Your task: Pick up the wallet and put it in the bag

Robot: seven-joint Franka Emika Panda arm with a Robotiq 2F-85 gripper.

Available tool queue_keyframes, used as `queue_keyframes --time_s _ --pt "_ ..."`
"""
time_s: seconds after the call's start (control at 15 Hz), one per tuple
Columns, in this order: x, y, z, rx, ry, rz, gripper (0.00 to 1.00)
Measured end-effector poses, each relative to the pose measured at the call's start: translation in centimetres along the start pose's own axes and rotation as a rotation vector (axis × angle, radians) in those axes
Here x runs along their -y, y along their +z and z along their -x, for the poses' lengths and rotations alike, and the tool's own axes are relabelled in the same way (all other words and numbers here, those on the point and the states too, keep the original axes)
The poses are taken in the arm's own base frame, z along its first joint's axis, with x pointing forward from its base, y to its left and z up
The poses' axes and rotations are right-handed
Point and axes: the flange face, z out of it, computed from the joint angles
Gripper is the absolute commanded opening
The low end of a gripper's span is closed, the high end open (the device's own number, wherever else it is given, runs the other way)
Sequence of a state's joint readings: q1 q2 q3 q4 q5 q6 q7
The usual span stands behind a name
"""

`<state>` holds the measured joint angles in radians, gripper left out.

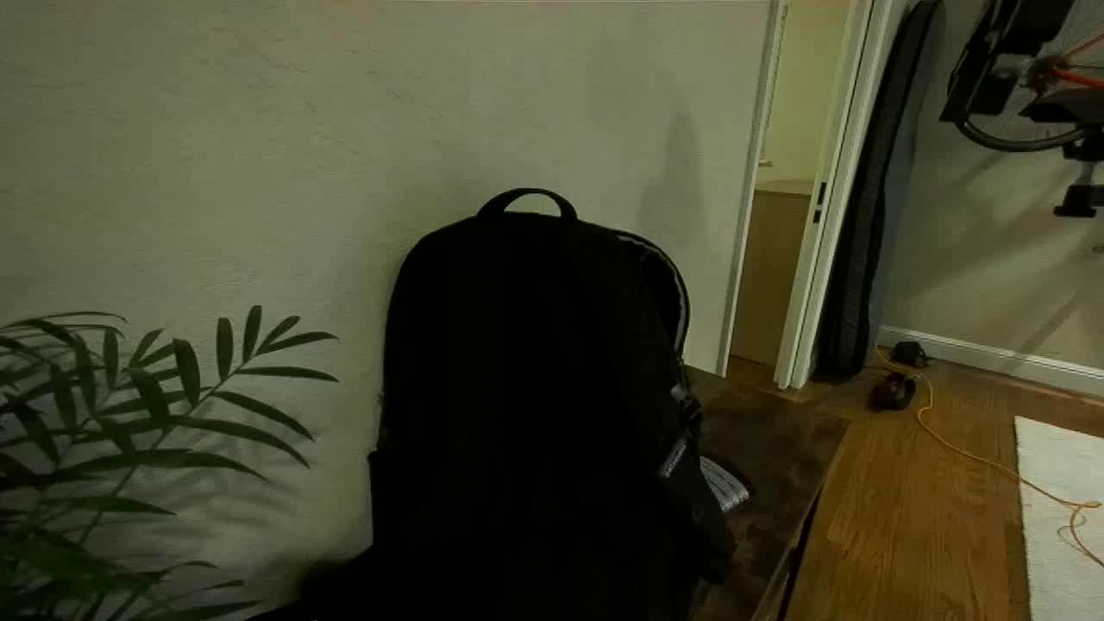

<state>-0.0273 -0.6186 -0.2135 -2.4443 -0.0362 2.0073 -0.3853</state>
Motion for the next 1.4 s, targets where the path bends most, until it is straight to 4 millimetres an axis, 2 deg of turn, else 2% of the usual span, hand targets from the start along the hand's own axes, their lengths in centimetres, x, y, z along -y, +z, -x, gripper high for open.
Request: queue_keyframes --time_s 1.07,1.2,1.4 --pt "0.0 0.3 -0.1 0.006 -0.001 -0.001 1.0" --pt "0.1 1.3 -0.6 0.016 -0.007 0.004 1.0" --pt "0.2 4.5 -2.1 0.033 -0.025 0.033 1.0"
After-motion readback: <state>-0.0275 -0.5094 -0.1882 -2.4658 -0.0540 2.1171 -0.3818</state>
